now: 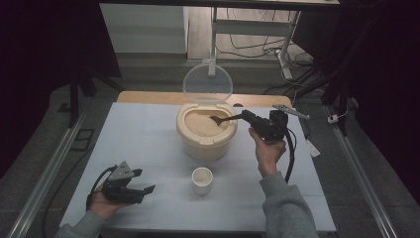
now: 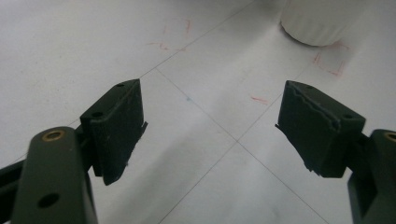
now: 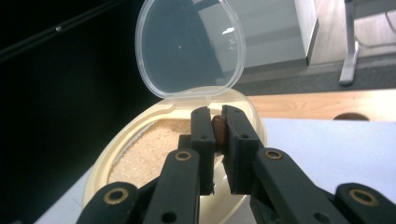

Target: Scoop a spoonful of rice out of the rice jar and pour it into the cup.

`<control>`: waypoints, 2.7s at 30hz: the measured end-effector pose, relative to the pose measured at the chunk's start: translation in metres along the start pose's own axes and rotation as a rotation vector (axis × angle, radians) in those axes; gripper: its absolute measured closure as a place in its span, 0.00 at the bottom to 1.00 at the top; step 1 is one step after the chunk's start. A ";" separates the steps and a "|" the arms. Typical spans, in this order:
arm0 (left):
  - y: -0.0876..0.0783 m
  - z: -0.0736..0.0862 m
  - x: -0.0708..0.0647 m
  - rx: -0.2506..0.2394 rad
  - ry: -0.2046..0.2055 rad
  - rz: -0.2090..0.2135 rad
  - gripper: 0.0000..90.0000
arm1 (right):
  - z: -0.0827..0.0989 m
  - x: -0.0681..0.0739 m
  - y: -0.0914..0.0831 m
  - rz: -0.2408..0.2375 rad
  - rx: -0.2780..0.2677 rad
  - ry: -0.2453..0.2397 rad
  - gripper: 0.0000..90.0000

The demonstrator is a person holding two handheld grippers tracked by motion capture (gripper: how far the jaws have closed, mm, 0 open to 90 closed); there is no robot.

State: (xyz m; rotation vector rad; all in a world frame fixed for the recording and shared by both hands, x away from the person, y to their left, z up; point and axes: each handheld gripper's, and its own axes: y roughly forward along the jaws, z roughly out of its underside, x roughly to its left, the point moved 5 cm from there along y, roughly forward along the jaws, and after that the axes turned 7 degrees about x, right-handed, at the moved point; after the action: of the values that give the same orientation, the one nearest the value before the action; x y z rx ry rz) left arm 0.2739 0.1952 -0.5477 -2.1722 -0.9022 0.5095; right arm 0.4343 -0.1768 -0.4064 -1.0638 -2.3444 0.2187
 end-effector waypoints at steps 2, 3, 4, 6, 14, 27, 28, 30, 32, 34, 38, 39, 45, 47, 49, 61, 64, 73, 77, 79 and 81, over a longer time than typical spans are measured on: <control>0.000 0.000 0.000 0.000 0.001 0.000 0.25 | 0.000 -0.001 0.000 -0.010 0.001 0.024 0.92; 0.000 0.000 0.000 0.000 0.002 0.000 0.25 | 0.000 -0.001 0.000 -0.012 0.002 0.029 0.92; 0.000 0.000 0.000 -0.001 0.001 -0.001 0.25 | 0.000 -0.001 0.000 -0.013 0.003 0.034 0.92; 0.000 0.000 0.000 -0.001 0.001 0.000 0.25 | 0.000 -0.001 0.000 -0.021 0.001 0.054 0.92; 0.000 0.000 0.000 -0.002 0.003 0.000 0.25 | 0.000 -0.006 0.000 -0.052 0.001 0.152 0.92; 0.000 0.000 0.000 -0.001 0.005 -0.001 0.25 | 0.002 -0.018 -0.005 -0.105 -0.006 0.288 0.92; 0.000 0.000 0.000 0.000 0.006 -0.001 0.25 | 0.002 -0.018 -0.006 -0.103 -0.005 0.294 0.92; 0.000 0.000 0.000 0.000 0.005 -0.001 0.25 | 0.002 -0.019 -0.007 -0.110 -0.004 0.304 0.92; 0.000 0.000 0.000 0.000 0.005 -0.001 0.25 | 0.001 -0.021 -0.008 -0.116 -0.005 0.324 0.92; 0.000 -0.001 0.000 0.000 0.006 -0.001 0.25 | 0.000 -0.023 -0.010 -0.124 0.000 0.350 0.92; 0.000 -0.001 0.000 0.001 0.008 -0.002 0.25 | 0.001 -0.027 -0.011 -0.128 0.003 0.395 0.92; 0.000 -0.001 -0.001 0.001 0.009 -0.002 0.25 | 0.001 -0.028 -0.012 -0.128 0.005 0.402 0.92; 0.001 -0.001 -0.001 0.001 0.011 -0.002 0.25 | -0.001 -0.031 -0.016 -0.148 -0.007 0.431 0.92; 0.001 -0.001 -0.001 0.002 0.013 -0.003 0.25 | -0.001 -0.032 -0.017 -0.145 -0.017 0.439 0.92; 0.001 -0.001 -0.001 0.003 0.014 -0.004 0.25 | -0.002 -0.033 -0.019 -0.149 -0.019 0.447 0.92; 0.001 -0.001 -0.001 0.005 0.018 -0.006 0.25 | -0.003 -0.035 -0.026 -0.163 -0.024 0.460 0.92; 0.001 -0.001 -0.001 0.006 0.018 -0.006 0.25 | -0.003 -0.035 -0.026 -0.176 -0.020 0.468 0.92; 0.001 -0.001 -0.001 0.005 0.016 -0.006 0.25 | -0.003 -0.033 -0.029 -0.201 -0.012 0.485 0.92; 0.001 -0.001 -0.001 0.003 0.015 -0.007 0.25 | -0.002 -0.030 -0.031 -0.225 0.002 0.486 0.92; 0.001 -0.002 -0.001 0.002 0.014 -0.006 0.25 | -0.001 -0.028 -0.033 -0.236 0.004 0.494 0.92; 0.001 -0.002 -0.001 0.003 0.014 -0.006 0.25 | 0.001 -0.026 -0.036 -0.250 0.011 0.498 0.92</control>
State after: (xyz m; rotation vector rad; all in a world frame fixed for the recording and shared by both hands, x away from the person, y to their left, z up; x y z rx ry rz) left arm 0.2748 0.1937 -0.5473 -2.1672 -0.8997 0.4918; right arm 0.4249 -0.2201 -0.4052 -0.7078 -1.9885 -0.1172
